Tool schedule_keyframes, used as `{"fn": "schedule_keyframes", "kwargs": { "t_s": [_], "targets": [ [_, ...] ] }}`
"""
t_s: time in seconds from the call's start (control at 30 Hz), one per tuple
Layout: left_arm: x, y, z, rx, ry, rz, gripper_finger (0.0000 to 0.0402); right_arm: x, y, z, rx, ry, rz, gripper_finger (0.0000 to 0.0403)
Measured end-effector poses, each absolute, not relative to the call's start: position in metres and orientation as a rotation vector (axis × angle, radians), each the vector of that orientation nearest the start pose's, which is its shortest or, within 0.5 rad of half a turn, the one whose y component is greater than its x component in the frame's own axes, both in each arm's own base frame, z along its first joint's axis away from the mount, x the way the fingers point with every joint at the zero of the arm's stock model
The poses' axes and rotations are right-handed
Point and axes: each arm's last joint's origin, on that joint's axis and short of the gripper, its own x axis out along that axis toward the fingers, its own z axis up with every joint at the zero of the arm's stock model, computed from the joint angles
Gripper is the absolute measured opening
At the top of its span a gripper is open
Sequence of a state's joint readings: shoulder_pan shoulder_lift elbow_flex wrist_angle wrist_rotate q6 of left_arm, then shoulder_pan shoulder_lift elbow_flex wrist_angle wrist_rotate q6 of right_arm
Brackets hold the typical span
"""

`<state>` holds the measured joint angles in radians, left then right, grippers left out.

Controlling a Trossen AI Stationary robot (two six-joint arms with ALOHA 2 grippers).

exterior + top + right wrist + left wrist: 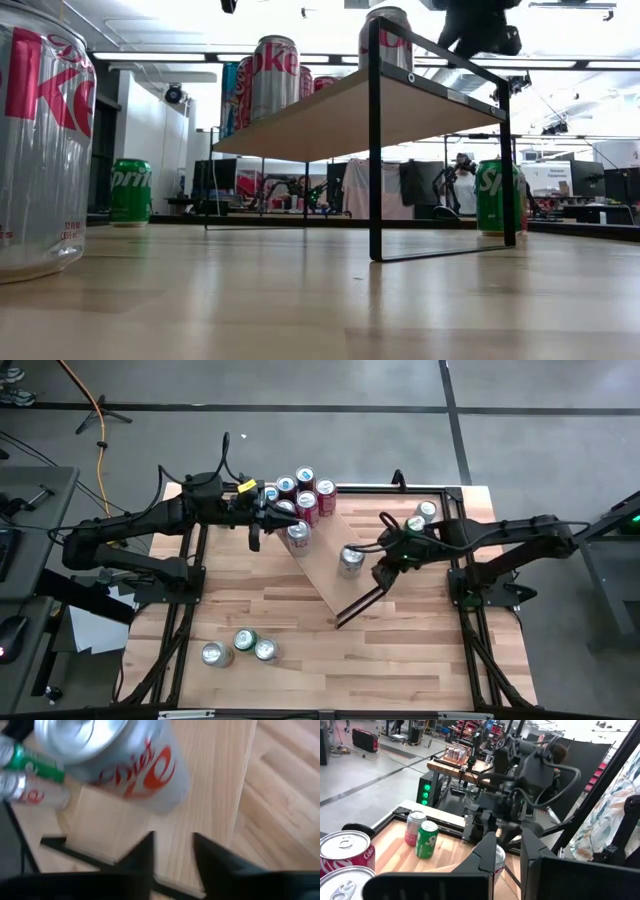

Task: Place canned beverage on shelf
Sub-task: Put the top silver soda can on the shelf aligned with the other silver soda can

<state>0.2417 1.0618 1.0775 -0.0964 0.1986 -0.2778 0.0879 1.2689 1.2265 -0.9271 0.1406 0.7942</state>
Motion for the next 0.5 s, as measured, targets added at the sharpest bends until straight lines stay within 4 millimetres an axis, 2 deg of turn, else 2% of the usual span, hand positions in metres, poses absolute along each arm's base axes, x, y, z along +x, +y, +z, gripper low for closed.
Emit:
{"fn": "schedule_keyframes", "kwargs": {
  "t_s": [0.07,0.1,0.23,0.37,0.5],
  "targets": [
    [0.226,0.05,0.392,-0.293,0.058,0.052,0.0001,0.247,0.017,0.322,0.608,0.852,-0.451,0.0033],
    [0.226,0.05,0.393,-0.29,0.046,0.05,0.0001,0.249,0.016,0.32,0.592,0.842,-0.46,0.0018],
    [0.226,0.049,0.396,-0.309,0.009,0.042,0.0,0.257,0.016,0.315,0.585,0.837,-0.486,0.0028],
    [0.227,0.045,0.399,-0.328,-0.018,0.018,0.0,0.265,0.02,0.311,0.578,0.837,-0.452,0.0004],
    [0.228,0.037,0.403,-0.328,-0.048,-0.023,0.0001,0.272,0.025,0.306,0.576,0.839,-0.432,0.0009]
  ]
}}
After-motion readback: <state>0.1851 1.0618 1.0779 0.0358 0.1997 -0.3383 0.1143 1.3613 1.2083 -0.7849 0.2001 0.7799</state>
